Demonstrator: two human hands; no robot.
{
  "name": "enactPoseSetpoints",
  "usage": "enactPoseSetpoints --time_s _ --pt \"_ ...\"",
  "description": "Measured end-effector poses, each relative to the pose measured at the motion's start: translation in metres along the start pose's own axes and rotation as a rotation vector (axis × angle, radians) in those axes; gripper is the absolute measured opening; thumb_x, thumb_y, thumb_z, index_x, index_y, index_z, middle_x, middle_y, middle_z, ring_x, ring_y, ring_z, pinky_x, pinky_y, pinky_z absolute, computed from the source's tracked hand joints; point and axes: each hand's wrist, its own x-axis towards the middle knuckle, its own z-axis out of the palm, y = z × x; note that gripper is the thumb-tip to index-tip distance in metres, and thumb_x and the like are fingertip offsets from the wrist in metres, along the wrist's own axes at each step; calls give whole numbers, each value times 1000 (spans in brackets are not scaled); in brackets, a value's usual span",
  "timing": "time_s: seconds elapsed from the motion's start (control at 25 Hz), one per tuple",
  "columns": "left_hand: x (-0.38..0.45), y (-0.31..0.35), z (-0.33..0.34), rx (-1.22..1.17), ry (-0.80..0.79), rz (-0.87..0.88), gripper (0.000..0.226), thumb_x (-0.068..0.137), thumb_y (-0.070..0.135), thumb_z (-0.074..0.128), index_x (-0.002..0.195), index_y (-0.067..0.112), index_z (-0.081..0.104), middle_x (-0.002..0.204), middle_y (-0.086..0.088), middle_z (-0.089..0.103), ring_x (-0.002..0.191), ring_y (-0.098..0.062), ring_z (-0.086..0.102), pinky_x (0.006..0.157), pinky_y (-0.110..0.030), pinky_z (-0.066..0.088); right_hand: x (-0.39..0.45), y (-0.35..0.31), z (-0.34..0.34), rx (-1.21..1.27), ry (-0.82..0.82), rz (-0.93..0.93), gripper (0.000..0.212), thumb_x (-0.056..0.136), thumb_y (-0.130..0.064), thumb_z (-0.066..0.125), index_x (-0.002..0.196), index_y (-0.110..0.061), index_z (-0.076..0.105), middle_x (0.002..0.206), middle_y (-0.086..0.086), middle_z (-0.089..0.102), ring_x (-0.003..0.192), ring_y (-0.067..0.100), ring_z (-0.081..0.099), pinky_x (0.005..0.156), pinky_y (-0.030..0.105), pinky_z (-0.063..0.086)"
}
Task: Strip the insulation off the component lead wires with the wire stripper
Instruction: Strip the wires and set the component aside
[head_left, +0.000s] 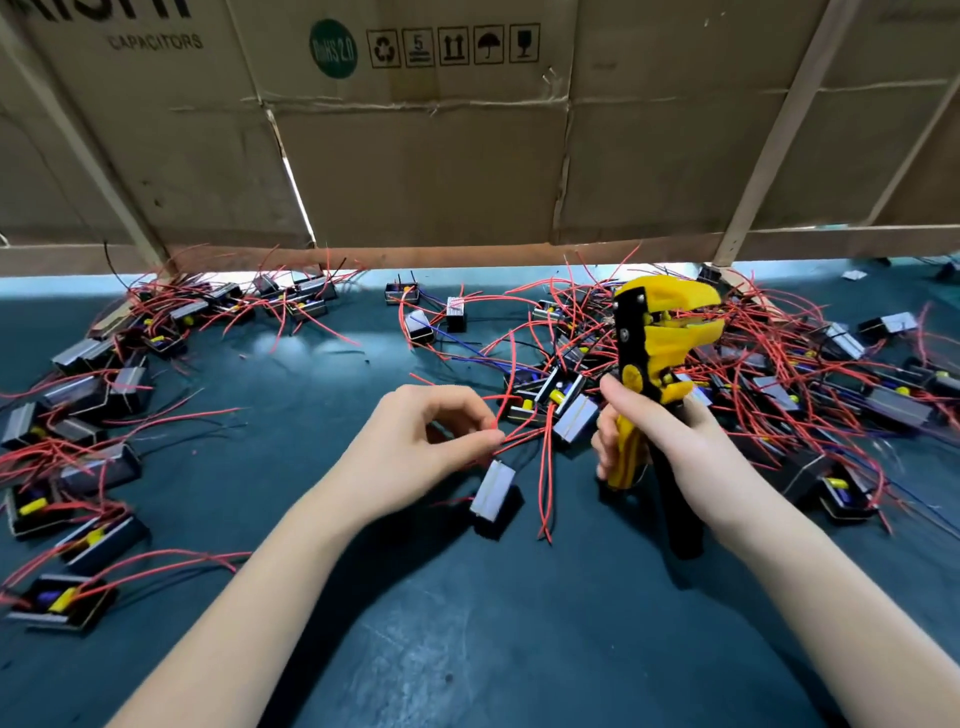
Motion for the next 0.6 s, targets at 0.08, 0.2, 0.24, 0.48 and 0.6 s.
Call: enactPoseSetpoints --time_s 0.08,0.2,0.24,0.48,0.6 --pt "1 5 2 -175 -33 -7 10 91 12 67 83 7 65 73 3 69 68 -6 60 68 -16 47 0 0 1 -150 75 -65 63 79 -62 66 64 -2 50 61 16 51 58 28 51 64 41 43" --pt "-1 11 1 -343 -52 -3 11 93 11 63 84 4 61 75 0 64 71 -10 57 69 -19 47 -1 -2 0 -444 165 -119 62 77 -74 59 58 -16 48 53 6 40 51 11 34 54 25 28" --pt "-1 13 -1 -365 -55 5 11 93 12 63 84 5 61 75 2 63 71 -10 56 69 -20 47 -2 -3 1 -482 179 -127 53 74 -72 57 54 -23 47 49 -3 36 49 8 30 51 23 24" --pt "1 8 -7 -280 194 -173 17 82 6 75 91 5 60 60 -6 68 50 -16 61 55 -22 50 2 2 -1 -561 180 -173 55 65 -75 53 54 -22 47 47 -5 34 50 11 32 50 24 24" --pt "-1 3 -7 30 239 -177 24 76 6 81 88 12 61 66 -1 67 56 -12 58 63 -24 50 4 7 -2 -670 182 -161 70 65 -79 52 75 -11 66 62 11 54 61 20 42 57 32 29"
